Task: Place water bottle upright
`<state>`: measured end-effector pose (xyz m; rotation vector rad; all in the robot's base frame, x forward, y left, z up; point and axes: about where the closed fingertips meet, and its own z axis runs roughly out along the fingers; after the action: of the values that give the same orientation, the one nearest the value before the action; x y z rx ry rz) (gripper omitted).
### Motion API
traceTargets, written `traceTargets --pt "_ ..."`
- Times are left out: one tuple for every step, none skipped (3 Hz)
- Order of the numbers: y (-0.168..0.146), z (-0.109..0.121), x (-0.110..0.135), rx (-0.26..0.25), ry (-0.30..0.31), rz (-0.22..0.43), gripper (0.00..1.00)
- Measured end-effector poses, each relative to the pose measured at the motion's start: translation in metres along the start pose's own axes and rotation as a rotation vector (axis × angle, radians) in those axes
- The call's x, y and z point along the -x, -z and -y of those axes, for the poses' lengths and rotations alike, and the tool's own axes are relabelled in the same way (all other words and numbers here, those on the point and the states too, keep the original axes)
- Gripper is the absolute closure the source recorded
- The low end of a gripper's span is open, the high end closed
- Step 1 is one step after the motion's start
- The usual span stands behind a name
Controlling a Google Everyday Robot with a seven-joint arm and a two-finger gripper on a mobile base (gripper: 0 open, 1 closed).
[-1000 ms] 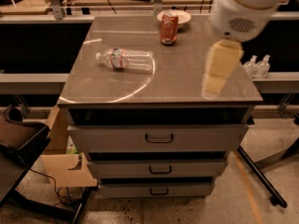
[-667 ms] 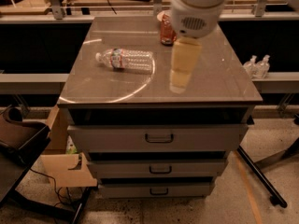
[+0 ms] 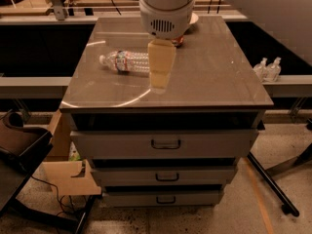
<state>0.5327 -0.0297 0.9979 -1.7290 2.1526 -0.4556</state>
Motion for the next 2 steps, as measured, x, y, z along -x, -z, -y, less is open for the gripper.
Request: traceTargets --pt "-0.007 0.009 0.015 -0.017 0.014 0.026 0.0" --pt "-0.03 0.025 0.048 -0.031 0.048 0.03 0.0"
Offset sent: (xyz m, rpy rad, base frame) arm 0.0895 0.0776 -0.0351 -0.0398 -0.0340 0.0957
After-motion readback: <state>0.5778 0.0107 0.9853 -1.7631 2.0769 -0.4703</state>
